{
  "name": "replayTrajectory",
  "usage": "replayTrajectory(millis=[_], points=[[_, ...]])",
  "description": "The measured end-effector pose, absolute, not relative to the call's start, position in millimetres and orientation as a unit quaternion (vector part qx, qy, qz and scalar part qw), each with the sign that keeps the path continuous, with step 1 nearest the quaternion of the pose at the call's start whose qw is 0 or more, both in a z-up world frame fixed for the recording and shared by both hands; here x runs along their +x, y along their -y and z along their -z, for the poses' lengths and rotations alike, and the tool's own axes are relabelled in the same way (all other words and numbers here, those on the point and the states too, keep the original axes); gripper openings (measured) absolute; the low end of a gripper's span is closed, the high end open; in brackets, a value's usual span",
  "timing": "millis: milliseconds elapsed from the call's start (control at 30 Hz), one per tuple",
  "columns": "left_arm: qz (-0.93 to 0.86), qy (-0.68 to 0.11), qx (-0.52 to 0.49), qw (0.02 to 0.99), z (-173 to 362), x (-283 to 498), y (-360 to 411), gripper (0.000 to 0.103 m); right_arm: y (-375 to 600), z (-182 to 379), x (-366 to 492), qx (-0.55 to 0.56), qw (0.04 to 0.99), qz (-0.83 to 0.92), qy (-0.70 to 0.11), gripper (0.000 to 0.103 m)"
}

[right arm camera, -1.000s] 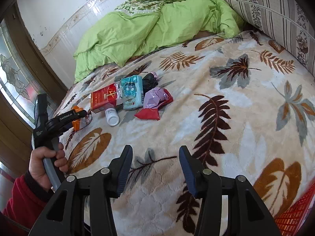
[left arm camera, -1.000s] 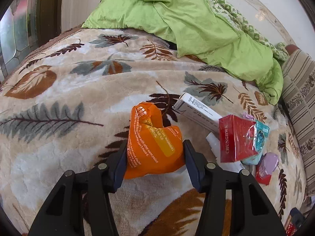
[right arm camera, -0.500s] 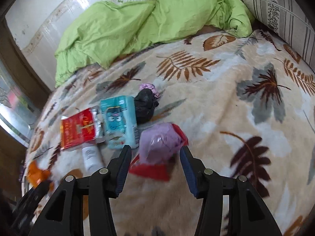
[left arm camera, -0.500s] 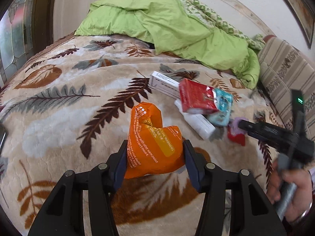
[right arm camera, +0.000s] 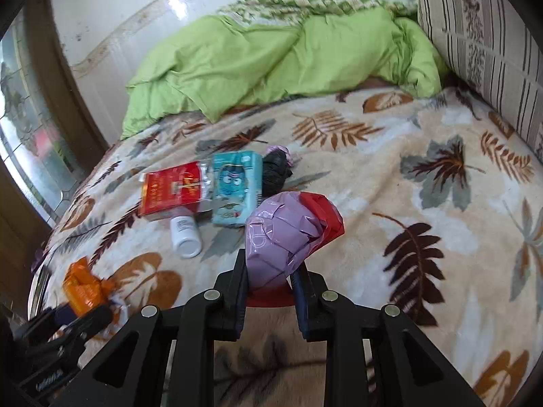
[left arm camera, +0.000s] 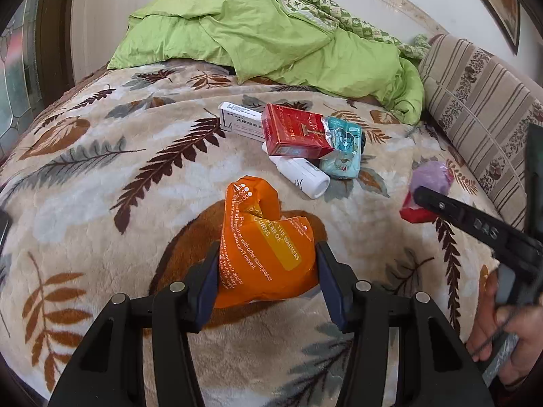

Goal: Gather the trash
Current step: 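Grasp the orange bag with the left gripper while the right grasps the pink bag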

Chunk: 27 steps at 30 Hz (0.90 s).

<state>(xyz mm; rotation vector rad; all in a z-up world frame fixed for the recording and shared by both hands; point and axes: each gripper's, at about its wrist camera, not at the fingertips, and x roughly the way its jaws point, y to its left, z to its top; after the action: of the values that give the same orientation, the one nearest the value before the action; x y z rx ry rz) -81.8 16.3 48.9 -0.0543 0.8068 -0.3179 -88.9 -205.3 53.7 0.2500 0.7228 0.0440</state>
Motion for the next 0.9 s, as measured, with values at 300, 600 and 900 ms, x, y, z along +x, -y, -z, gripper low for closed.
replayTrajectory(millis=[300,600,900], points=[[0.16,-0.379,-0.014,0.911,-64.9,-109.3,-11.7,0.052,206.8,-60.4,-124.6,0.136,0.931,-0.027,-0.337,0.025],[0.162,-0.375,-0.006,0.913,-66.6,-128.2,-5.3,0.052,197.9,-70.6,-154.1,0.108,0.942,-0.031,-0.316,0.025],[0.167,-0.376,0.0,0.911,-63.7,-134.3,4.8,0.052,207.3,-75.3,-169.3,0.111,0.945,-0.021,-0.306,0.025]])
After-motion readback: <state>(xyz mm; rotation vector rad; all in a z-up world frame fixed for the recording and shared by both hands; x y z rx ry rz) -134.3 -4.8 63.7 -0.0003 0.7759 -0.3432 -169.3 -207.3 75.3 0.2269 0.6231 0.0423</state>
